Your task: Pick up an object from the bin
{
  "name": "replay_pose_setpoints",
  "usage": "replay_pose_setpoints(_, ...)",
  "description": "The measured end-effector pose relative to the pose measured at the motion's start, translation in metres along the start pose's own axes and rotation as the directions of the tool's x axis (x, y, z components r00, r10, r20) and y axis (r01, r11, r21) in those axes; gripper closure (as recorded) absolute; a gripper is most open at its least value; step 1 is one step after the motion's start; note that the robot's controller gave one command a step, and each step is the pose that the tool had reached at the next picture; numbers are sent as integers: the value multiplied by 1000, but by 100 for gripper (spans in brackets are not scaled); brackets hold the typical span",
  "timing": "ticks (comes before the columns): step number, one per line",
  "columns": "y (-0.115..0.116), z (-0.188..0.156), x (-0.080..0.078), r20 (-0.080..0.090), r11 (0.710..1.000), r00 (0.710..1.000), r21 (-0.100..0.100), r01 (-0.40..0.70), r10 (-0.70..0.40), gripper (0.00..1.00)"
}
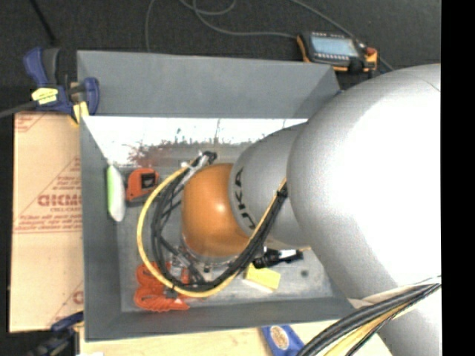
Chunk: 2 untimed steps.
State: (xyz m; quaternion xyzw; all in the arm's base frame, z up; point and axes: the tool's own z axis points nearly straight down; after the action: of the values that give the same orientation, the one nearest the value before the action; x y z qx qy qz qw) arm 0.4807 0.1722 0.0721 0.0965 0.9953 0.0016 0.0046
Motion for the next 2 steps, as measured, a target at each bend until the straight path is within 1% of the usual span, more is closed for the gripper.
replay_pose_setpoints(1, -6, -22, -3, -6, 998, 998, 3, 60, -60, 100)
replay_pose_setpoints(2, -1, -50, -47, -10, 997, 997, 4, 81, -81, 100)
